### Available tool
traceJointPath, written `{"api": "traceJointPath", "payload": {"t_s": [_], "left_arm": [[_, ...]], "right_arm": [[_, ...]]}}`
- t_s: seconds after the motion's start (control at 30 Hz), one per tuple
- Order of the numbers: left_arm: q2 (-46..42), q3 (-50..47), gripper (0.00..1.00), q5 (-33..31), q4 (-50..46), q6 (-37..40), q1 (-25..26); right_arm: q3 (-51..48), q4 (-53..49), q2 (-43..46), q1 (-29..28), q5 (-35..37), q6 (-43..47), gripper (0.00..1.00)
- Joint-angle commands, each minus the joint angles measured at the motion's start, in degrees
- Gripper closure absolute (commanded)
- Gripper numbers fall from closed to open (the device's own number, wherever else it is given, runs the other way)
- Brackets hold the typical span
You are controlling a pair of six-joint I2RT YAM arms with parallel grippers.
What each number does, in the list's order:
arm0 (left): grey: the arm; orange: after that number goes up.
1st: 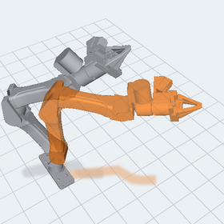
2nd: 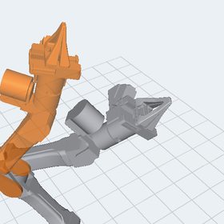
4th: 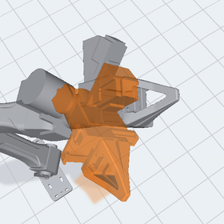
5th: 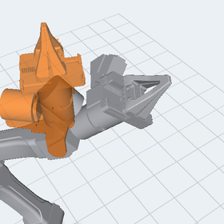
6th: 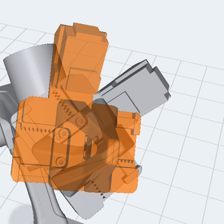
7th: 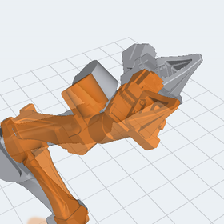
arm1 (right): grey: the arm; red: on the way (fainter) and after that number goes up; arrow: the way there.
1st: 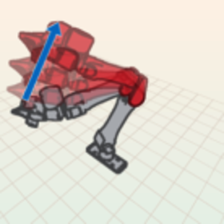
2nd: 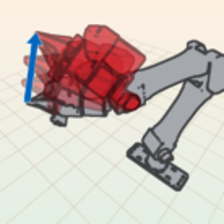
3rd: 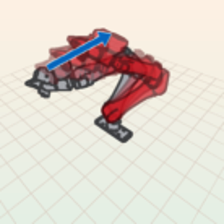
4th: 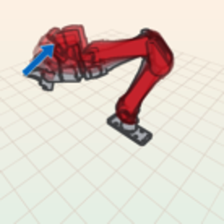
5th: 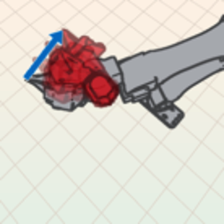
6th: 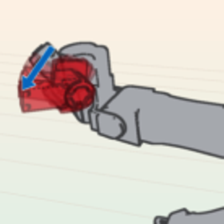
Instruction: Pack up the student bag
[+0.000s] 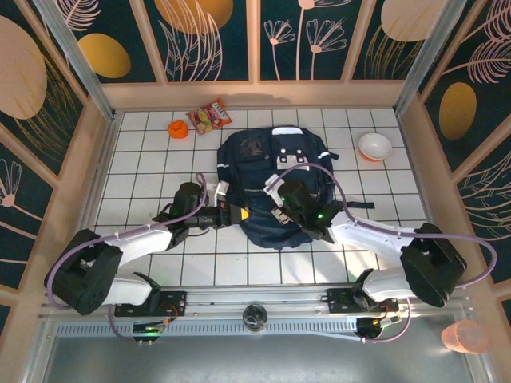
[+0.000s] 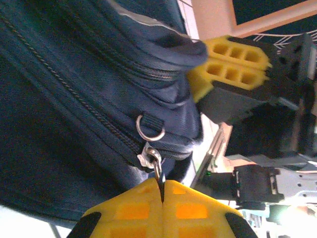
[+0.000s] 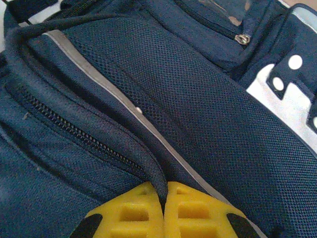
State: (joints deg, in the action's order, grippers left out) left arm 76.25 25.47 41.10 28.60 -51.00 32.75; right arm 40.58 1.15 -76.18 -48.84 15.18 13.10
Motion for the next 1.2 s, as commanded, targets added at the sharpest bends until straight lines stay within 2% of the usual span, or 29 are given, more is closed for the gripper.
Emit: {"api": "traceJointPath", "payload": {"t_s": [0.0, 0.1, 0.27, 0.4, 0.43, 0.53, 0.6, 0.73, 0.8, 0.83, 0.87, 0.93, 0.97, 1.17], "left_arm": [[-3.77, -0.75, 1.00, 7.06, 7.36, -3.17, 4.00], [-4.10, -1.08, 1.00, 5.52, 11.54, -4.81, 5.23], [-2.42, 0.03, 1.00, 2.00, 15.26, -6.00, 6.92], [0.11, 2.03, 1.00, -1.17, 19.63, -7.46, 9.65], [0.79, 2.98, 1.00, -1.26, 20.03, -7.53, 10.05], [2.76, 5.55, 1.00, -2.08, 20.49, -7.77, 10.97], [3.84, 6.14, 1.00, -1.82, 21.63, -8.87, 11.19], [4.74, 6.98, 0.96, -2.12, 20.53, -10.02, 11.25], [5.39, 7.83, 0.94, -1.89, 18.42, -9.10, 11.20], [5.72, 8.07, 0.89, -1.52, 17.87, -8.34, 11.23], [5.82, 8.25, 0.80, -0.87, 17.64, -7.05, 11.27], [4.48, 8.71, 0.56, 1.89, 16.23, -1.47, 11.17], [3.18, 9.54, 0.50, 2.19, 12.62, 4.27, 11.19], [-8.30, 12.36, 0.35, -3.66, -14.85, 43.25, 11.06]], "right_arm": [[2.84, 8.02, -1.20, 1.13, 3.04, -1.59, 1.00], [2.54, 8.26, -0.67, 1.78, 2.47, -1.51, 1.00], [1.11, 8.23, 3.85, 4.99, -2.56, 2.29, 1.00], [6.28, -0.55, 6.26, 11.08, -13.87, -0.77, 1.00], [7.47, -2.49, 6.51, 12.09, -15.93, -2.21, 0.96], [9.46, -8.48, 8.25, 12.62, -16.66, -9.59, 0.69], [10.78, -13.01, 9.92, 12.63, -17.00, -16.44, 0.60], [10.50, -21.31, 15.74, 12.71, -20.19, -30.01, 0.52], [7.91, -21.59, 19.53, 12.67, -23.43, -37.53, 0.51], [6.13, -21.12, 21.57, 12.64, -25.46, -41.04, 0.51], [4.80, -20.56, 23.21, 12.66, -26.76, -43.45, 0.51], [1.97, -19.65, 26.76, 12.69, -27.26, -49.72, 0.51], [0.65, -19.54, 28.06, 12.66, -26.90, -52.28, 0.51], [-4.32, -19.52, 31.62, 12.75, -27.28, -57.32, 0.51]]}}
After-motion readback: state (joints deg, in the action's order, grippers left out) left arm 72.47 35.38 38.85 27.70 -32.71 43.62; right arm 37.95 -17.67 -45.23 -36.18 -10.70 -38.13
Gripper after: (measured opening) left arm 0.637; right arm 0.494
